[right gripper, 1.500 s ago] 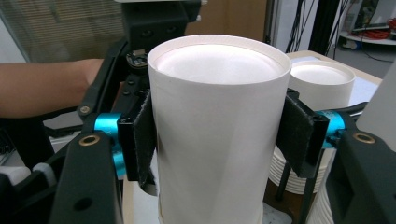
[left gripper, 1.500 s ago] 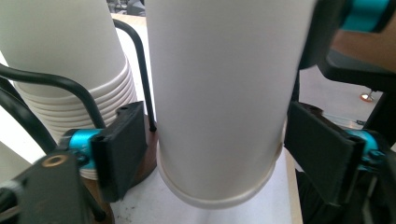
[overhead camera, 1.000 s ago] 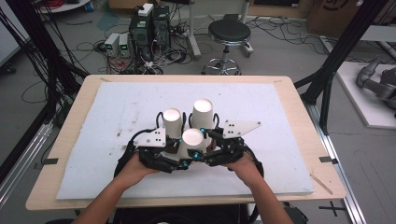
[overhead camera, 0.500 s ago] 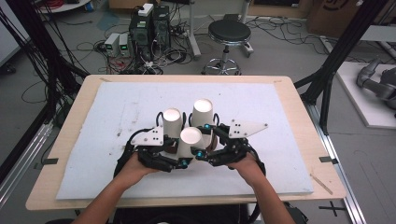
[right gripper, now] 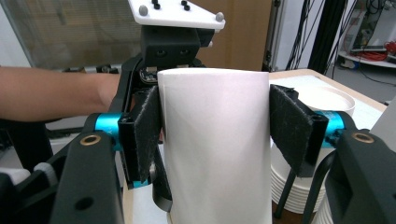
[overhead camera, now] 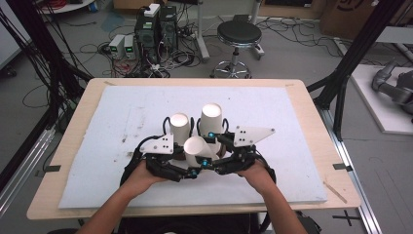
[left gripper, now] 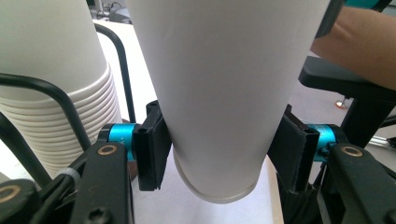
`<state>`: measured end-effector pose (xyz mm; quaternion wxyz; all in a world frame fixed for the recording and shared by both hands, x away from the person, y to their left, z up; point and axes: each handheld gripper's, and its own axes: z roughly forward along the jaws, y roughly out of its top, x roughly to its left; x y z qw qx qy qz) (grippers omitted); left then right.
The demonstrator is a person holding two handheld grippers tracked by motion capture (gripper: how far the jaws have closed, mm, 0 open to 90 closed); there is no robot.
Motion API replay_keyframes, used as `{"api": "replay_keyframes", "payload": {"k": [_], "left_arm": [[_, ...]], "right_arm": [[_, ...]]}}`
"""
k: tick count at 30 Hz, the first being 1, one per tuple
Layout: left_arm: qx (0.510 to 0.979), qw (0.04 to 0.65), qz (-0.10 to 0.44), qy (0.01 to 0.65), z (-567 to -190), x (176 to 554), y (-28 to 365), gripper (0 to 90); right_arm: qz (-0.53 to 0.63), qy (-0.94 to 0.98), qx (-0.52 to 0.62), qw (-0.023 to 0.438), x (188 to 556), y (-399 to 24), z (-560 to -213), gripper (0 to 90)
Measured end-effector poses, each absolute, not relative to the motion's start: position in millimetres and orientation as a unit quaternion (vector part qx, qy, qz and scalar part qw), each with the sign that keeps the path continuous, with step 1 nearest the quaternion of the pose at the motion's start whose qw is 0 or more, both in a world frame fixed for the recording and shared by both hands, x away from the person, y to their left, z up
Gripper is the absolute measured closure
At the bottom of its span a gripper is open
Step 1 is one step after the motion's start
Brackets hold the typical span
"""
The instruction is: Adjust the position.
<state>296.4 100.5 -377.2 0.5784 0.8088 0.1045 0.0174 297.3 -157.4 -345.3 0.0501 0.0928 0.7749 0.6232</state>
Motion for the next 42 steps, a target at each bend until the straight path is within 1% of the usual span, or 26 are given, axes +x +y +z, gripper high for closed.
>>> {"api": "replay_keyframes", "payload": {"k": [2,3,4,6,8,17,21,26,32,35,39,40,42], "left_arm": [[0.806,0.583,0.016,0.106,-377,297,101,43.7],[0.805,0.583,0.017,0.106,-376,297,102,43.7],[0.805,0.583,0.018,0.106,-376,297,102,43.6],[0.804,0.585,0.019,0.109,-377,297,104,43.6],[0.799,0.590,0.017,0.112,-376,298,105,43.5],[0.787,0.605,0.028,0.118,-373,299,112,43.2],[0.790,0.602,0.031,0.114,-372,300,114,43.2],[0.791,0.603,0.025,0.101,-371,299,114,43.2],[0.794,0.601,0.013,0.089,-370,298,112,43.1],[0.794,0.603,0.007,0.083,-371,297,110,43.1],[0.794,0.603,0.006,0.081,-370,296,109,43.1],[0.793,0.605,0.004,0.080,-370,296,109,43.2],[0.793,0.604,0.005,0.081,-370,296,109,43.9]], "right_arm": [[0.630,0.769,0.097,0.048,297,-158,-346,35.3],[0.634,0.766,0.099,0.050,297,-159,-346,30.4],[0.638,0.761,0.104,0.053,297,-159,-346,27.5],[0.642,0.757,0.106,0.051,297,-161,-346,26.9],[0.646,0.754,0.109,0.053,296,-163,-345,24.2],[0.636,0.758,0.138,0.050,306,-182,-355,22.1],[0.624,0.770,0.126,0.049,308,-183,-360,22.0],[0.615,0.781,0.102,0.037,308,-181,-362,22.2],[0.610,0.787,0.087,0.020,310,-181,-365,28.1],[0.606,0.791,0.079,0.004,310,-179,-367,28.7],[0.596,0.800,0.061,-0.019,311,-174,-369,37.0],[0.594,0.802,0.057,-0.022,310,-174,-369,40.7],[0.592,0.804,0.053,-0.019,310,-173,-369,42.1]]}}
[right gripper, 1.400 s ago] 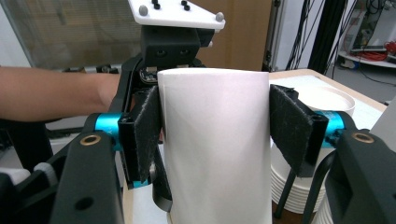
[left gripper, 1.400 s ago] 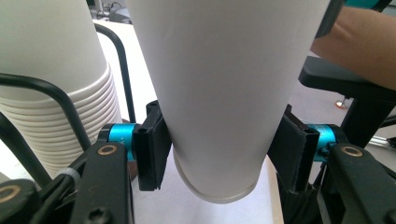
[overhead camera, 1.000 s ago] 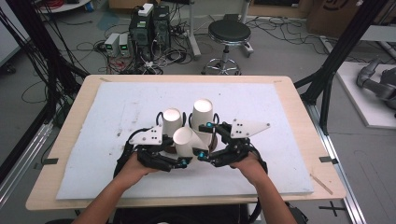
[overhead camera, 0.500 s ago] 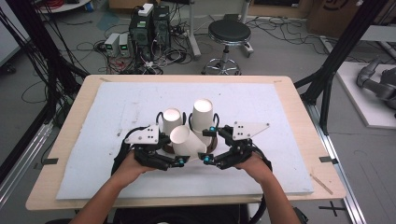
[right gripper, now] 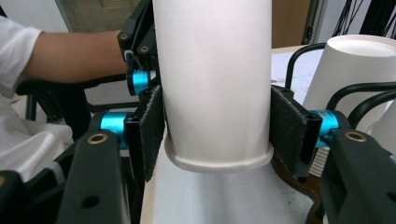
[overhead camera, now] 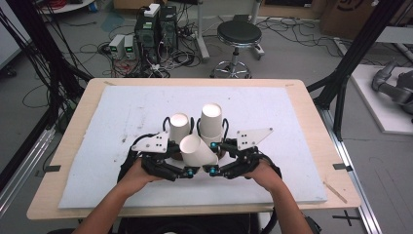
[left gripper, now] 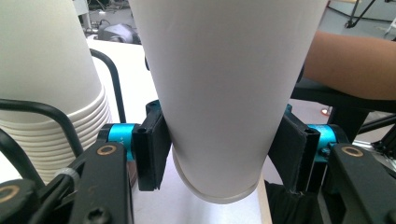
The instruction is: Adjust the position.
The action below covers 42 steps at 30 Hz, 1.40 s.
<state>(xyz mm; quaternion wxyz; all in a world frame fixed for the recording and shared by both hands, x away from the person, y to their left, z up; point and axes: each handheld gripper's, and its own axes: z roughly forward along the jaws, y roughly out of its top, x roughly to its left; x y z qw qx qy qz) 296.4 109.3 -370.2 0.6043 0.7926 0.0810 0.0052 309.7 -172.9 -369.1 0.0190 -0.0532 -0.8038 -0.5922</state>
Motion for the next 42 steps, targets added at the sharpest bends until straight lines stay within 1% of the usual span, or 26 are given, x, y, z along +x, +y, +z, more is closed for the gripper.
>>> {"api": "replay_keyframes", "payload": {"k": [4,6,9,11,14,17,20,21,27,32,33,35,37,39,42], "left_arm": [[0.794,0.602,0.006,0.083,-371,297,110,45.2],[0.792,0.603,0.004,0.090,-371,298,109,44.5],[0.799,0.592,0.015,0.098,-371,298,109,41.4],[0.804,0.585,0.022,0.108,-371,298,110,34.8],[0.803,0.584,0.028,0.115,-370,300,115,32.3],[0.792,0.598,0.031,0.121,-364,301,122,30.0],[0.780,0.614,0.033,0.115,-355,300,128,29.3],[0.778,0.618,0.033,0.113,-352,300,129,27.7],[0.772,0.627,0.027,0.101,-340,298,125,21.8],[0.782,0.616,0.019,0.093,-342,298,115,21.9],[0.784,0.614,0.018,0.089,-343,298,115,23.4],[0.780,0.621,0.011,0.080,-345,298,114,34.7],[0.780,0.621,0.007,0.078,-346,299,113,35.9],[0.779,0.622,0.004,0.077,-346,300,114,36.1],[0.773,0.629,0.008,0.079,-346,300,116,35.9]], "right_arm": [[-0.590,-0.806,-0.050,0.014,310,-174,-369,45.6],[-0.589,-0.806,-0.050,0.009,310,-174,-368,46.5],[-0.586,-0.809,-0.052,0.004,310,-173,-368,46.5],[-0.586,-0.808,-0.056,0.000,310,-175,-368,46.5],[-0.591,-0.804,-0.063,-0.002,311,-180,-366,46.5],[-0.589,-0.805,-0.066,-0.008,312,-183,-366,46.5],[-0.580,-0.812,-0.065,-0.010,312,-182,-367,46.5],[-0.577,-0.814,-0.065,-0.008,312,-181,-368,46.5],[-0.542,-0.839,-0.048,-0.011,309,-172,-371,46.2],[-0.535,-0.844,-0.035,-0.003,308,-167,-372,46.1],[-0.534,-0.845,-0.034,-0.002,307,-167,-372,46.1],[-0.533,-0.845,-0.033,-0.001,307,-167,-372,45.7],[-0.532,-0.846,-0.034,0.004,308,-168,-373,45.3],[-0.531,-0.846,-0.034,0.008,308,-167,-373,41.6],[-0.545,-0.837,-0.053,0.014,308,-167,-374,31.0]]}}
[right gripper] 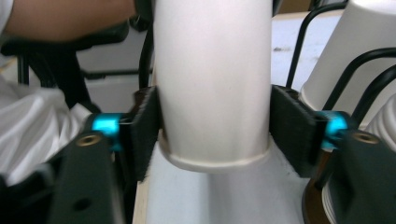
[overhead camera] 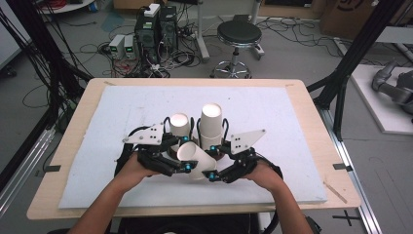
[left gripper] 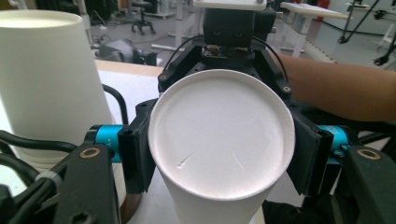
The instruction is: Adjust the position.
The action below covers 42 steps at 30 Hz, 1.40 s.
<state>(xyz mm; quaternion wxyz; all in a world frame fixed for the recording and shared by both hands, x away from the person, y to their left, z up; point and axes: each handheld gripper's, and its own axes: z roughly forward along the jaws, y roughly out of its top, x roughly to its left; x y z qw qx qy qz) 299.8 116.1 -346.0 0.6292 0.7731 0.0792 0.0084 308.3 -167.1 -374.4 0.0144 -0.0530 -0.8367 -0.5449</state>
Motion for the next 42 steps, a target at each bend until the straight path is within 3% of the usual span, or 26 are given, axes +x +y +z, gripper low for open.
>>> {"api": "replay_keyframes", "payload": {"k": [2,12,13,14,17,20,23,25,29,31,34,37,42], "left_arm": [[0.764,0.639,0.013,0.084,-345,300,120,36.0],[0.742,0.664,0.014,0.087,-344,300,122,36.3],[0.743,0.663,0.014,0.087,-345,299,122,36.3],[0.745,0.661,0.013,0.087,-345,299,121,36.3],[0.746,0.660,0.006,0.088,-347,300,121,36.4],[0.754,0.651,0.006,0.093,-348,300,120,35.6],[0.764,0.635,0.019,0.110,-348,300,118,21.2],[0.768,0.632,0.019,0.107,-348,300,118,18.7],[0.781,0.618,0.009,0.096,-351,299,113,20.0],[0.780,0.621,0.000,0.080,-351,299,113,35.8],[0.776,0.626,-0.001,0.078,-350,299,114,36.4],[0.769,0.634,0.009,0.082,-350,299,117,36.3],[0.750,0.655,0.015,0.091,-348,300,122,36.4]], "right_arm": [[-0.560,-0.826,-0.063,0.008,308,-168,-376,15.8],[-0.607,-0.790,-0.083,0.001,307,-155,-380,15.9],[-0.608,-0.790,-0.076,0.001,308,-154,-381,19.9],[-0.608,-0.791,-0.071,-0.001,308,-154,-382,31.5],[-0.601,-0.798,-0.052,0.000,308,-156,-381,39.3],[-0.590,-0.806,-0.045,0.005,309,-157,-381,43.3],[-0.580,-0.814,-0.039,0.006,309,-159,-379,44.9],[-0.562,-0.826,-0.035,0.006,309,-158,-378,45.0],[-0.548,-0.836,-0.027,0.013,309,-157,-378,44.9],[-0.547,-0.836,-0.031,0.014,309,-157,-378,44.8],[-0.552,-0.833,-0.029,0.012,309,-158,-378,38.1],[-0.575,-0.816,-0.057,0.002,309,-158,-378,17.4],[-0.601,-0.793,-0.100,0.003,309,-159,-381,14.9]]}}
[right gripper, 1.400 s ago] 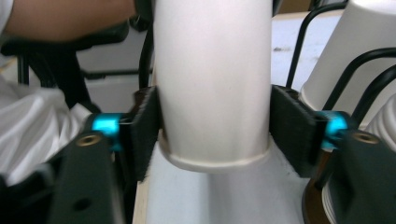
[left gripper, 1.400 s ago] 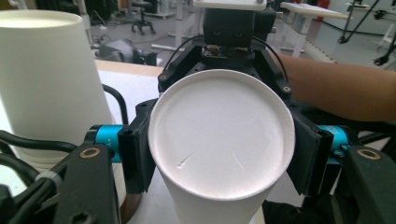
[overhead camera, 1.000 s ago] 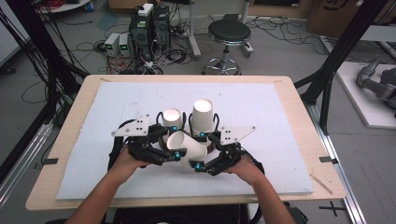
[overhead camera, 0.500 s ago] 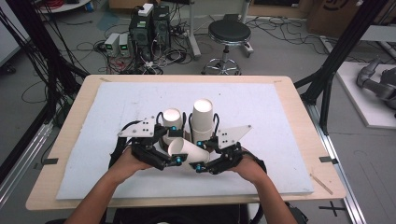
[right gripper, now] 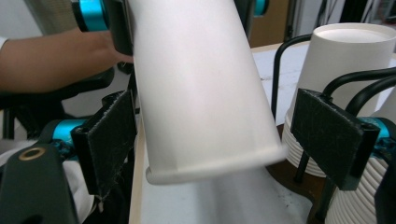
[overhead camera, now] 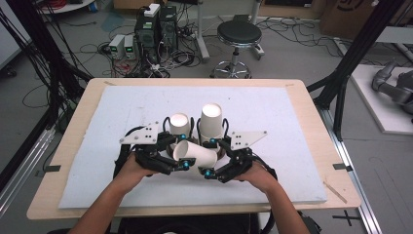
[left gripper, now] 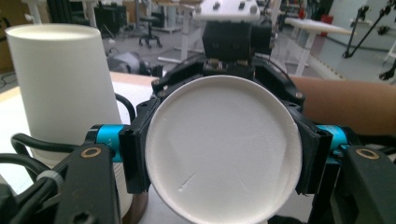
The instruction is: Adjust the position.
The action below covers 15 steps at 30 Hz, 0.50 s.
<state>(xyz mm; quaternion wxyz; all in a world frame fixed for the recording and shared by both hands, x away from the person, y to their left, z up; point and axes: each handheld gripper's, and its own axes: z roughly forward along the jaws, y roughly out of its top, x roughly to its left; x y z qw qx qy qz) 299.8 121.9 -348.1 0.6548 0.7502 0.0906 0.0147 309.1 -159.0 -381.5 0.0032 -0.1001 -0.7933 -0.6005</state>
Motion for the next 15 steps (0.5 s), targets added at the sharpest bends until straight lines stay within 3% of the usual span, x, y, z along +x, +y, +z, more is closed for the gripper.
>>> {"api": "replay_keyframes", "payload": {"k": [5,7,13,15], "left_arm": [[0.744,0.663,0.006,0.087,-349.1,299.1,120.2,36.5],[0.744,0.663,0.002,0.087,-349.6,298.8,119.6,36.5],[0.750,0.655,-0.005,0.086,-349.7,298.2,120.3,35.9],[0.757,0.646,0.009,0.092,-349.1,297.6,119.2,28.1]], "right_arm": [[-0.613,-0.784,-0.095,0.013,309.8,-153.5,-384.8,16.1],[-0.615,-0.785,-0.071,0.019,309.6,-153.9,-384.9,29.3],[-0.603,-0.796,-0.038,0.021,308.2,-157.2,-383.7,42.7],[-0.597,-0.801,-0.034,0.020,308.1,-157.0,-383.5,43.7]]}}
